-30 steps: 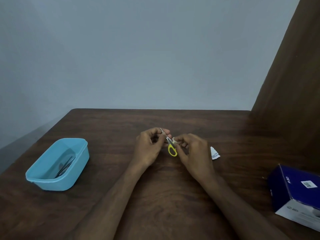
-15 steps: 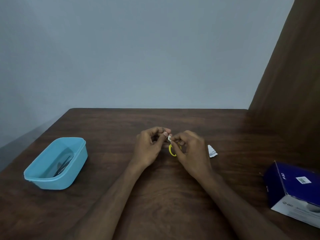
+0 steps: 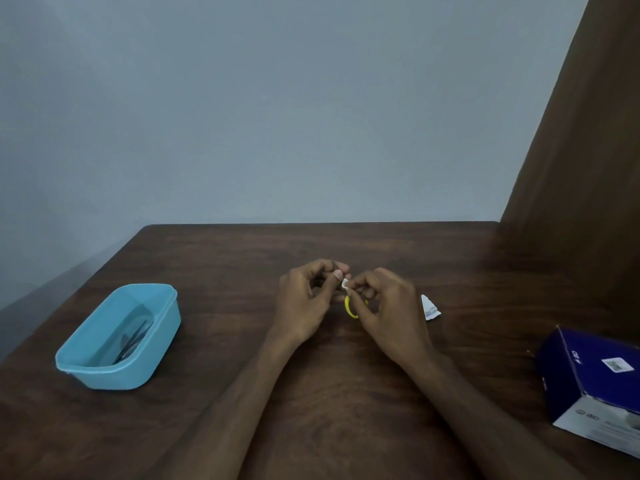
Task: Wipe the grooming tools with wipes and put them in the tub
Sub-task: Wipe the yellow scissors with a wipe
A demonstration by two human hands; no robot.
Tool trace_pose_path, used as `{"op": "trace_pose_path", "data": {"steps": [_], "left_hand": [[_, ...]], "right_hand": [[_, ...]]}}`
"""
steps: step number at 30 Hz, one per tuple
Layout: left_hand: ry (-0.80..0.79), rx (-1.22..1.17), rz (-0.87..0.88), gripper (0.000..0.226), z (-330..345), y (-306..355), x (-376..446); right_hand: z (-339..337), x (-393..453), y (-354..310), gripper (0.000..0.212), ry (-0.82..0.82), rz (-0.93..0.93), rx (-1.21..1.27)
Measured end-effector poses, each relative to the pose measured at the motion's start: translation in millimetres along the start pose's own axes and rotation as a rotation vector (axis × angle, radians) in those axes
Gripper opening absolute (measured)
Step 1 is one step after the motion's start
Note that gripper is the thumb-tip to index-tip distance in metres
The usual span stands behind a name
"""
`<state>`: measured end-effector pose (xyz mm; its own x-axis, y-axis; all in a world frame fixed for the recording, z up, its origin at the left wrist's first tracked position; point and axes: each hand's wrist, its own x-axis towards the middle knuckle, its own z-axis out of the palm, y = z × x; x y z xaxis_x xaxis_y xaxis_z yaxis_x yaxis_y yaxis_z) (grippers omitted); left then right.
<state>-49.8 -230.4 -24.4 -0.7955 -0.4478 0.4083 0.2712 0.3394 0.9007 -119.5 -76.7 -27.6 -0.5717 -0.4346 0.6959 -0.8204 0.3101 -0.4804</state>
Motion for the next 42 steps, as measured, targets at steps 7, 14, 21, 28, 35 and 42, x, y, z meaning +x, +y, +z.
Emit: {"op": "trace_pose_path", "data": {"steps": [7, 14, 21, 28, 35, 42], "left_hand": [[0.088, -0.119, -0.079, 0.013, -3, -6, 7], [0.003, -0.048, -0.020, 0.013, -2, -3, 5], [0.082, -0.115, -0.087, 0.015, -3, -3, 7], [0.031, -0.007, -0.025, 0.014, -4, 0, 4], [0.097, -0.104, -0.103, 0.015, -4, -5, 8], [0.110, -0.045, -0.089, 0.016, -4, -7, 8]], "right_hand": [[4, -1, 7, 0.010, -0.037, 0.103, -0.010], [3, 3, 0, 0.009, -0.028, 0.044, 0.042], [6, -1, 7, 0.009, -0.057, 0.141, 0.014], [3, 0, 0, 0.004, -0.080, 0.030, 0.048], [4, -1, 4, 0.006, -0.098, 0.098, -0.045], [5, -1, 3, 0.008, -0.161, 0.092, -0.032]]}}
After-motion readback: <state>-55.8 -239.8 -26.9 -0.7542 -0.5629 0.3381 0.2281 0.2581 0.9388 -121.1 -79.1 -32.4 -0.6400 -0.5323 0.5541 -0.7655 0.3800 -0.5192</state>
